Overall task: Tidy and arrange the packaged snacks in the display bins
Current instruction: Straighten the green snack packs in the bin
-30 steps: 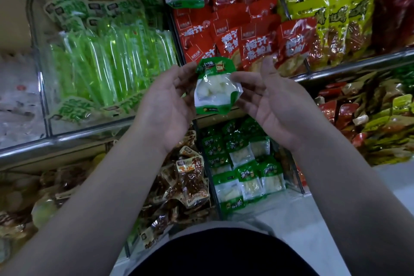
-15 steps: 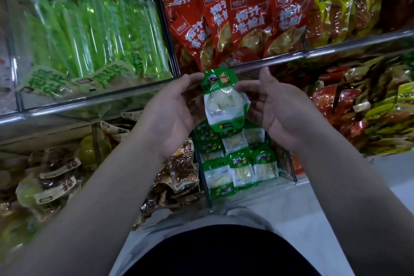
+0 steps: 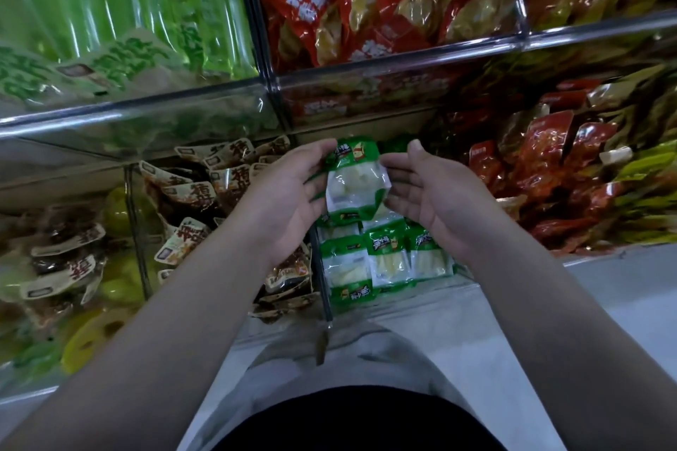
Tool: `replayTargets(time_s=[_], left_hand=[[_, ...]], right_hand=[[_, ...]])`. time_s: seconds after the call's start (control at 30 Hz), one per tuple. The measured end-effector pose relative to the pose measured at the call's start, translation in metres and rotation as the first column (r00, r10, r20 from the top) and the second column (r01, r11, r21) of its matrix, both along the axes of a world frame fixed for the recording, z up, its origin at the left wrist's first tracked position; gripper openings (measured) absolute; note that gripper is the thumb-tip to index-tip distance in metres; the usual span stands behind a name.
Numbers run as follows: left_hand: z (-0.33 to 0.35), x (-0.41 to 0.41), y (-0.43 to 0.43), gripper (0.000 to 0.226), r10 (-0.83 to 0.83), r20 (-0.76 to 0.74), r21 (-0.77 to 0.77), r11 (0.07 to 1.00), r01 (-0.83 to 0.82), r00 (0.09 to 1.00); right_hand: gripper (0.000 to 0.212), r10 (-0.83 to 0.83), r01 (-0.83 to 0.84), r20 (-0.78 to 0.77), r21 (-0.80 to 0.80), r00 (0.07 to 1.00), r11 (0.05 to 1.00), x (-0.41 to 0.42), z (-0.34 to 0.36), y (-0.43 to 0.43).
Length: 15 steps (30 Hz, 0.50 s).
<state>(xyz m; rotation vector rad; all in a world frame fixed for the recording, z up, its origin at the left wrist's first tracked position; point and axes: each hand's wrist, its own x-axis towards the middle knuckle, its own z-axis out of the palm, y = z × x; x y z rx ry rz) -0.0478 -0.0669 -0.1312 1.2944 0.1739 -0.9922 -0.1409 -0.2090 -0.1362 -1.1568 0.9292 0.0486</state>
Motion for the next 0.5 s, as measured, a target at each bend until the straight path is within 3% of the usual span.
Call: replayTargets(time_s=[0.27,0.5], left_hand=[[-0.027,-0.015,-0.003,0.023,-0.059,-0.042,0.019,0.998,0.060,0.997],[-0.035,-0.026,-0.006,0.041,-0.077,-0.021,0.064,0.995,0.078,0.997]], right_hand=[[0.029,0.058,-0.062,-0.070,-0.058,0.996,0.996,-0.008,-0.034,0.007],[0.023,0.099,-0.104,-0.063,-0.081,0.993,0.991,-0.014,-0.051,0.009]])
